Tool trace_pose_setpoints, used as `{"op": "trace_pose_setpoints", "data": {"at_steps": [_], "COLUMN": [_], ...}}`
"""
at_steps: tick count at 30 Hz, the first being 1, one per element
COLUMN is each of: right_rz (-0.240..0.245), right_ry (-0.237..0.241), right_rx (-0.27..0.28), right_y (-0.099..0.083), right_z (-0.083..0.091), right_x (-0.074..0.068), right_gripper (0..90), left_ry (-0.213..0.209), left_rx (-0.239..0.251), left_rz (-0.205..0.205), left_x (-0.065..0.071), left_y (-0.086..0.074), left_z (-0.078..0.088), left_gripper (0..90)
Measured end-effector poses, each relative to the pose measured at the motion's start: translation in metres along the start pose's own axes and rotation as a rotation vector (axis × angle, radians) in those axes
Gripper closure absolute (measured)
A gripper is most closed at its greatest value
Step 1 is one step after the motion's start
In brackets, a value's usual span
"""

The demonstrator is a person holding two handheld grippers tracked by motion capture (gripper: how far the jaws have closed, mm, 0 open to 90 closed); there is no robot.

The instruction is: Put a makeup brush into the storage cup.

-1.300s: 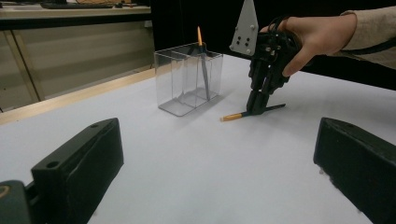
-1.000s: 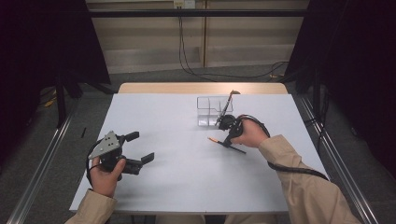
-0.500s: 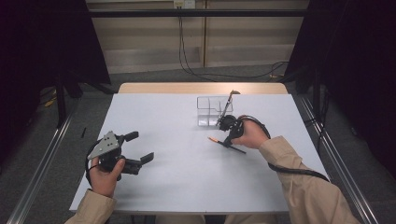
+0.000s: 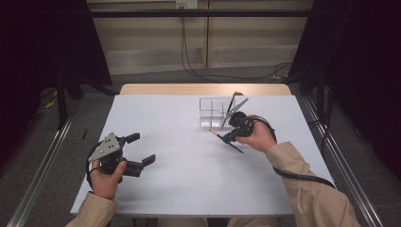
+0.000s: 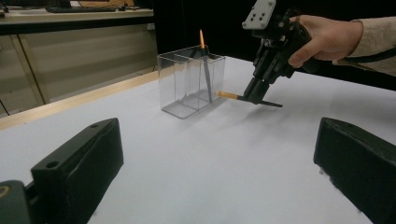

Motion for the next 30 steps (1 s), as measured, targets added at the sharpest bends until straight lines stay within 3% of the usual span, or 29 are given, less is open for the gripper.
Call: {"op": "trace_pose_setpoints", "data": {"at_steps": [11, 22, 30], "right_rz": [-0.049, -0.103, -0.110], "right_ry": [-0.043, -0.052, -0.091], "right_rx": [0.245, 0.452, 0.574], "right_y": [-0.002, -0.007, -0.009], "right_z": [0.021, 0.033, 0.040], "right_x": [0.003, 0.005, 0.006], "right_gripper": [83.8, 83.8, 83.8], "left_ry": [0.005, 0.002, 0.005], "left_rx": [0.002, 0.004, 0.001], "left_rz": [-0.001, 0.001, -0.003], "left_x": [0.000, 0.001, 0.000], "left_y": [0.000, 0.001, 0.001], "left_z": [0.001, 0.001, 0.001], "left_gripper": [1.3, 1.3, 1.3]}}
Point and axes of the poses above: each handheld gripper's, and its own axes: z roughly backward along the jaws, y roughly out of its top, x roughly to its right, the point moved 2 cm from there along -z, roughly forward along the jaws, and after that the axes turned 12 degrees about z, right-handed, at the moved point
